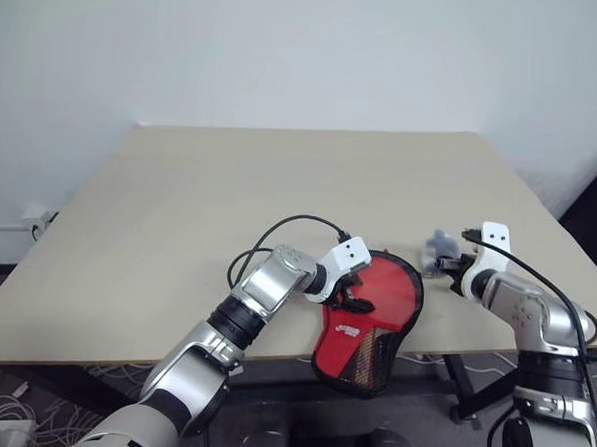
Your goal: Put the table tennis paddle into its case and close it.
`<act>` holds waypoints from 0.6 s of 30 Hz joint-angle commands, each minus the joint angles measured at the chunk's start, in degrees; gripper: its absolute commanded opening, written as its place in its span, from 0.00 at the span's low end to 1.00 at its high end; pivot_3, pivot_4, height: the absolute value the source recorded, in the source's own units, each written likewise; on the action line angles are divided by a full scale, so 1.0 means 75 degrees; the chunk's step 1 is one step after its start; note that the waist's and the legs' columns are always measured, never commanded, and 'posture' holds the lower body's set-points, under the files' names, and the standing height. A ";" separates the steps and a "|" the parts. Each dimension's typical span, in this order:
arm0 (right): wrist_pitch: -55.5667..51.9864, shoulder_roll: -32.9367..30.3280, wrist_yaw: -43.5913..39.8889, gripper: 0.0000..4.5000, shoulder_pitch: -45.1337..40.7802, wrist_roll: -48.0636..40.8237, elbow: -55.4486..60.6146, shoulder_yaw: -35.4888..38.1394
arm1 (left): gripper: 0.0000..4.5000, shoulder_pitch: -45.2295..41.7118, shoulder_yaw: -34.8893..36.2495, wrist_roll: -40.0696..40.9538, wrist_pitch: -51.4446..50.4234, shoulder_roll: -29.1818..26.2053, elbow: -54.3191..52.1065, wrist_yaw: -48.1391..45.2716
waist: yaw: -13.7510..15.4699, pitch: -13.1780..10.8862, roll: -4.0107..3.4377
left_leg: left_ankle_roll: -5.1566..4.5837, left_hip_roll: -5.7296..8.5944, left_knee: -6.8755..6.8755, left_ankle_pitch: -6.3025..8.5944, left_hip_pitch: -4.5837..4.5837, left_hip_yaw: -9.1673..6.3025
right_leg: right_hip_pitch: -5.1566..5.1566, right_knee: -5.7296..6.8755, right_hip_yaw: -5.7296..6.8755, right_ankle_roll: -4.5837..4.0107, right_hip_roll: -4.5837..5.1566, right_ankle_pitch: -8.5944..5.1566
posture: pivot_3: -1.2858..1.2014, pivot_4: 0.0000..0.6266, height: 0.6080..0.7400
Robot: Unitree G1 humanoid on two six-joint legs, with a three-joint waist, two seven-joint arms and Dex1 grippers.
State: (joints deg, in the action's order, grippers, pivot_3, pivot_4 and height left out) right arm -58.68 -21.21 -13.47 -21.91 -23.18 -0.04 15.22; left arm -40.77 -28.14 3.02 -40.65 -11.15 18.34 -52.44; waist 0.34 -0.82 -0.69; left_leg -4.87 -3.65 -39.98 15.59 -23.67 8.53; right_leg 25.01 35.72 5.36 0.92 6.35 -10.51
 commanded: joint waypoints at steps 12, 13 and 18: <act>0.0364 0.2156 0.2695 0.23 -0.1564 -0.0969 0.0032 0.2214 | 0.76 0.0153 -0.0219 -0.0217 -0.0280 -0.0021 0.0708 -0.0018 | -0.0012 0.0000 -0.0027 | -0.0003 -0.0001 -0.0001 -0.0001 0.0001 0.0001 | -0.0002 0.0001 0.0005 0.0001 0.0002 0.0001 | 0.52 0.00 0.88; 0.0367 0.2192 0.2761 0.32 -0.1580 -0.0967 0.0035 0.2181 | 0.76 0.0141 -0.0199 -0.0209 -0.0288 -0.0012 0.0713 -0.0007 | -0.0027 0.0001 -0.0028 | -0.0003 -0.0001 -0.0001 -0.0001 0.0001 0.0001 | -0.0002 0.0000 0.0005 0.0001 0.0002 0.0001 | 0.52 0.00 0.88; 0.0922 0.2237 0.3022 0.64 -0.1533 -0.0668 0.0053 0.1904 | 0.76 0.0135 -0.0152 -0.0205 -0.0283 0.0012 0.0734 0.0027 | -0.0033 0.0002 -0.0038 | -0.0002 -0.0002 0.0000 -0.0001 0.0004 0.0001 | -0.0003 0.0001 0.0005 0.0001 0.0001 0.0001 | 0.52 0.00 0.88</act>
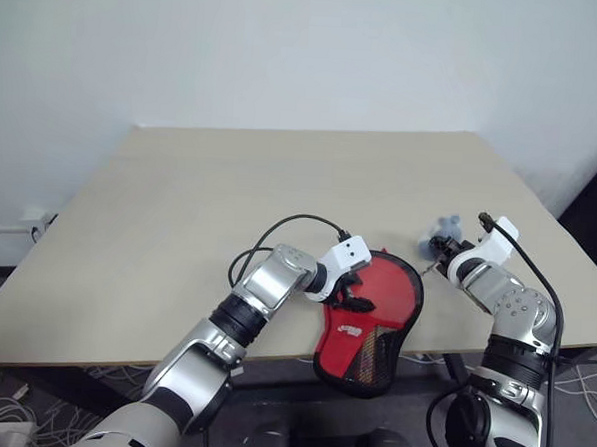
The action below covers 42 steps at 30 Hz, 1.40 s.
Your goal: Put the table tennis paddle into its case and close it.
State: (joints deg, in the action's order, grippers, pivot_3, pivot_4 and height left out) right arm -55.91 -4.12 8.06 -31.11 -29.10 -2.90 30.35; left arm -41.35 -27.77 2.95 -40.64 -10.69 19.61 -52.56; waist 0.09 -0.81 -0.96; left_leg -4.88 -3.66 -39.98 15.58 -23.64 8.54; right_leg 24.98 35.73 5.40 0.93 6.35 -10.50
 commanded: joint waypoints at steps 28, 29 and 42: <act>0.1576 -0.0422 0.0735 0.99 -0.0703 0.0151 0.0045 -0.0073 | 0.76 0.0148 -0.0105 -0.0232 -0.0197 0.0006 0.0630 0.0018 | -0.0046 -0.0014 -0.0038 | 0.0000 -0.0002 0.0005 0.0000 0.0004 0.0004 | -0.0001 -0.0004 -0.0003 0.0000 -0.0002 -0.0001 | 0.52 0.00 0.88; 0.1429 -0.0566 0.0597 0.99 -0.0752 0.0130 -0.0028 -0.0164 | 0.76 0.0163 -0.0114 -0.0238 -0.0190 0.0003 0.0630 0.0017 | -0.0045 -0.0014 -0.0038 | -0.0001 -0.0001 0.0005 0.0000 0.0004 0.0004 | 0.0000 -0.0004 -0.0004 0.0000 -0.0002 -0.0001 | 0.52 0.00 0.88; -0.0853 -0.3743 -0.2725 0.99 -0.2038 0.0351 -0.3028 -0.1836 | 0.76 0.0294 -0.0089 -0.0260 -0.0157 0.0008 0.0575 0.0111 | -0.0046 -0.0017 -0.0042 | -0.0013 0.0003 0.0005 0.0002 0.0005 -0.0003 | 0.0010 -0.0010 -0.0002 -0.0002 0.0004 -0.0002 | 0.52 0.00 0.88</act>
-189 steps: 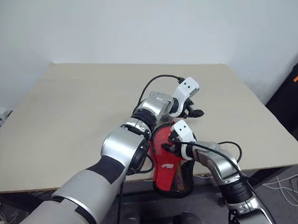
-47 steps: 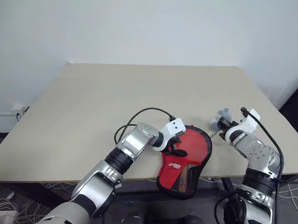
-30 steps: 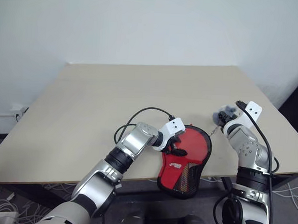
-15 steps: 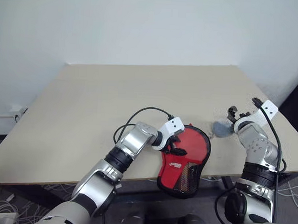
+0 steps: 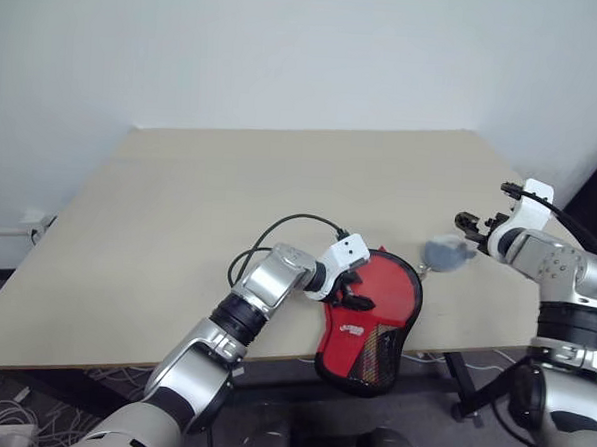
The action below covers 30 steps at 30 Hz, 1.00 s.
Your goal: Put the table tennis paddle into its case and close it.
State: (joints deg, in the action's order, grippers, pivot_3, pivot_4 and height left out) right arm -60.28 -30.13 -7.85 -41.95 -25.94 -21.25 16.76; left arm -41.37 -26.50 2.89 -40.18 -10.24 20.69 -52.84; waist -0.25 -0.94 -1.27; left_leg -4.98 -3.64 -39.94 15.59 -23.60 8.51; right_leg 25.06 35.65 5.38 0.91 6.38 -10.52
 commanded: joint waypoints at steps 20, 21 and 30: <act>-0.0040 0.0342 -0.1488 0.70 -0.1523 0.0765 -0.3321 -0.0473 | 0.76 0.0424 -0.0252 -0.0227 -0.0331 -0.0115 0.0207 0.0229 | -0.0005 0.0002 0.0001 | -0.0002 -0.0002 0.0000 -0.0001 0.0001 0.0000 | -0.0012 0.0003 0.0001 0.0001 -0.0002 0.0001 | 0.52 0.00 0.88; -0.0100 0.0325 -0.1558 0.62 -0.1482 0.0812 -0.3224 -0.0553 | 0.76 0.0424 -0.0251 -0.0227 -0.0332 -0.0121 0.0206 0.0231 | -0.0011 0.0003 0.0002 | -0.0002 -0.0001 0.0000 -0.0001 0.0001 0.0001 | -0.0011 0.0003 0.0000 0.0001 -0.0002 0.0001 | 0.52 0.00 0.88; -0.1495 -0.0175 -0.2518 0.08 -0.0496 0.0569 -0.1224 -0.1108 | 0.76 0.0330 -0.0244 -0.0222 -0.0282 -0.0073 0.0342 0.0220 | 0.0002 0.0002 0.0002 | -0.0001 -0.0002 0.0000 0.0000 0.0000 -0.0005 | -0.0002 0.0002 0.0004 0.0001 0.0001 0.0000 | 0.52 0.00 0.88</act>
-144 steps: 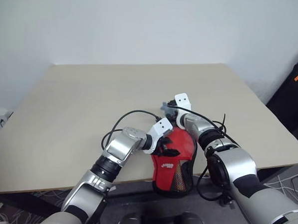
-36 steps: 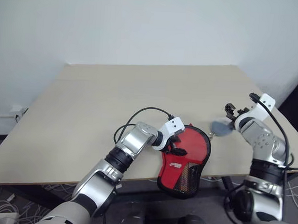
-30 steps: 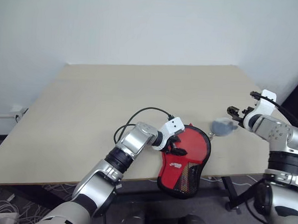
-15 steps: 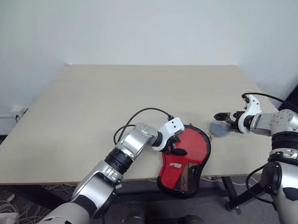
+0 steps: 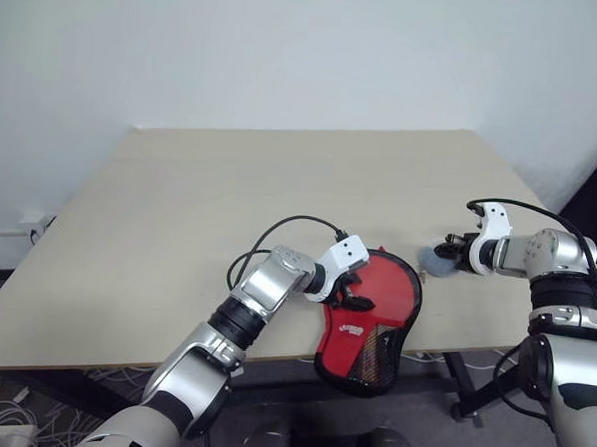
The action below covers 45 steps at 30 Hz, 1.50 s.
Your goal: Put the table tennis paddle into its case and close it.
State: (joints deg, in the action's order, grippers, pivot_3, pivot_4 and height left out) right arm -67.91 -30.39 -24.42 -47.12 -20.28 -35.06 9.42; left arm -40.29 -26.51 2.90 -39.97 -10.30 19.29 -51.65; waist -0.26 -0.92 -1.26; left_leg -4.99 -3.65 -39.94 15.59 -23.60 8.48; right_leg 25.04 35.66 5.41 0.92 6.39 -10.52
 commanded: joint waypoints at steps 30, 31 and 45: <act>0.0216 -0.2606 -0.4183 0.04 0.6732 -0.3260 0.7113 0.2360 | 0.76 0.0396 -0.0532 -0.0229 -0.0396 0.0113 0.0302 -0.0066 | 0.0138 -0.0038 0.0055 | -0.0050 0.0094 0.0001 0.0034 -0.0008 -0.0092 | -0.0048 -0.0031 0.0066 0.0077 0.0091 -0.0051 | 0.52 0.00 0.88; 0.0349 -0.2592 -0.4308 0.04 0.7075 -0.3350 0.7352 0.2491 | 0.76 0.0401 -0.0532 -0.0225 -0.0389 0.0108 0.0304 -0.0066 | 0.0162 -0.0038 0.0053 | -0.0055 0.0098 0.0001 0.0037 -0.0007 -0.0108 | -0.0067 -0.0047 0.0086 0.0080 0.0094 -0.0053 | 0.52 0.00 0.88; 0.1204 -0.1859 -0.3293 0.04 0.8572 -0.3027 0.8587 0.0876 | 0.76 0.0367 -0.0599 -0.0230 -0.0387 0.0208 0.0364 -0.0122 | 0.0260 -0.0034 0.0060 | -0.0084 0.0108 0.0002 0.0092 -0.0009 -0.0138 | -0.0113 -0.0115 0.0123 0.0113 0.0104 -0.0072 | 0.52 0.00 0.88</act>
State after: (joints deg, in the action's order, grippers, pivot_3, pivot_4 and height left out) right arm -59.77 -45.13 -49.92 16.79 -43.80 27.85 18.27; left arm -39.39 -28.31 2.93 -39.95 -7.98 17.67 -52.60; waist 1.69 -1.18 -0.81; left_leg -5.61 -2.84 -39.94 16.28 -23.65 7.44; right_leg 24.18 34.82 6.33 1.76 7.17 -11.05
